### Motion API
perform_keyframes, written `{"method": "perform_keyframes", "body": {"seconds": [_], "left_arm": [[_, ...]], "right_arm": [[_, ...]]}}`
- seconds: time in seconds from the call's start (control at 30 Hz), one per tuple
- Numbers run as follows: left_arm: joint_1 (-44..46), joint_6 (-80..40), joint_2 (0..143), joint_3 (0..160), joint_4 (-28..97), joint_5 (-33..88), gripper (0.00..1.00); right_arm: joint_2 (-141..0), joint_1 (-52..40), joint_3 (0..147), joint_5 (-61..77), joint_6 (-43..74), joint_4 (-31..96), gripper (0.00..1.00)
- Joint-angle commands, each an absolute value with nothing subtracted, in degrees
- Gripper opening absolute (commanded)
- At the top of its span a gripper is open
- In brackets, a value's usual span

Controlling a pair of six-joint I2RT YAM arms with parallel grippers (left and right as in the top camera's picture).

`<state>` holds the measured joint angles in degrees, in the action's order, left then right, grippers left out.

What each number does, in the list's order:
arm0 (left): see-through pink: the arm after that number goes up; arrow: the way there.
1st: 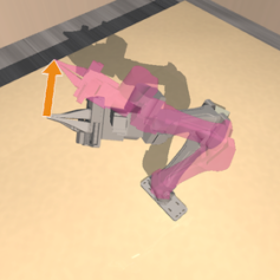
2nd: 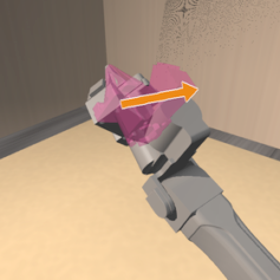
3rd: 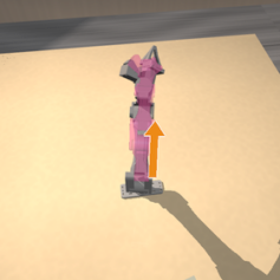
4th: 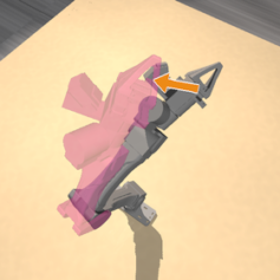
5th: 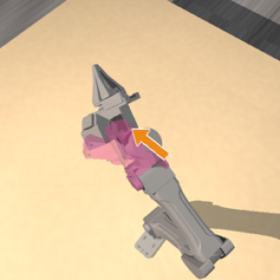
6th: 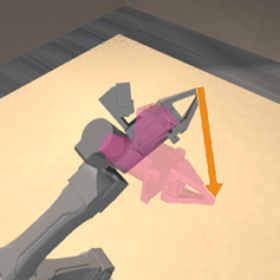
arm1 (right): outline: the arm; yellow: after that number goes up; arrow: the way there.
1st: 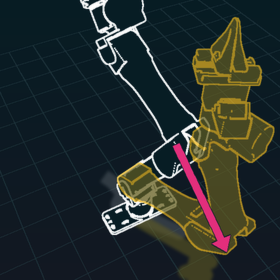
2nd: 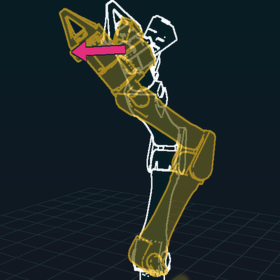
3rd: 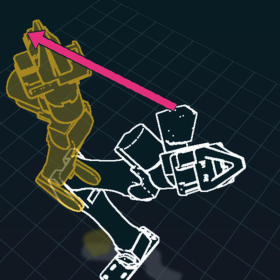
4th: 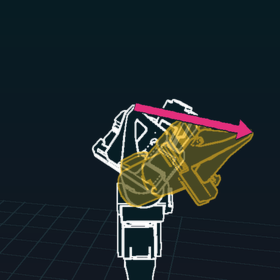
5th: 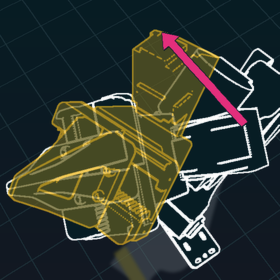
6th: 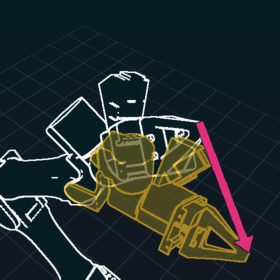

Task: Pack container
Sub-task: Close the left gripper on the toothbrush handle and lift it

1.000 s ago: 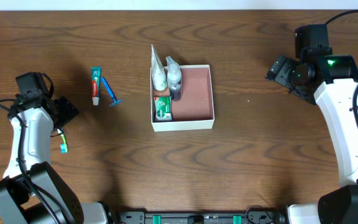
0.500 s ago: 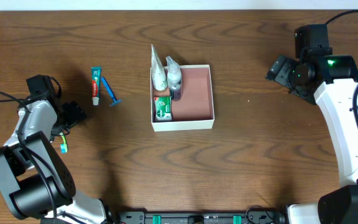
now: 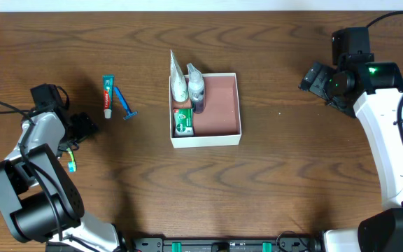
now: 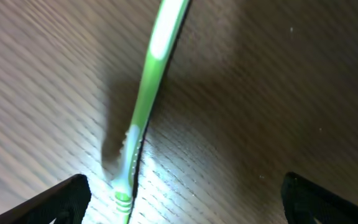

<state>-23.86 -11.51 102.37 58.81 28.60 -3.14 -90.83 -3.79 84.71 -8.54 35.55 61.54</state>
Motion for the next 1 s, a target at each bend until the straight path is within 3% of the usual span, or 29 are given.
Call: {"method": "perform_keyframes", "body": {"seconds": [0.0,0.73,0.83,0.97], "left_arm": [[-24.1,-10.11,103.2,58.5,28.75,-1.65,1.0],[-24.1,-10.11,106.41,58.48,27.9,-1.91,0.93],[-24.1,-10.11,107.39,58.48,27.92,-1.91,0.84],[-24.1,-10.11,107.44,58.48,27.94,-1.91,0.56]], "right_arm": [[-89.67,-3.38,85.49,-8.73,35.53,61.56,0.99],[-89.67,-3.38,85.49,-8.73,35.53,61.56,0.99],[-89.67,-3.38,85.49,-8.73,35.53,61.56,0.99],[-89.67,-3.4,85.49,-8.73,35.53,61.56,0.99]]}}
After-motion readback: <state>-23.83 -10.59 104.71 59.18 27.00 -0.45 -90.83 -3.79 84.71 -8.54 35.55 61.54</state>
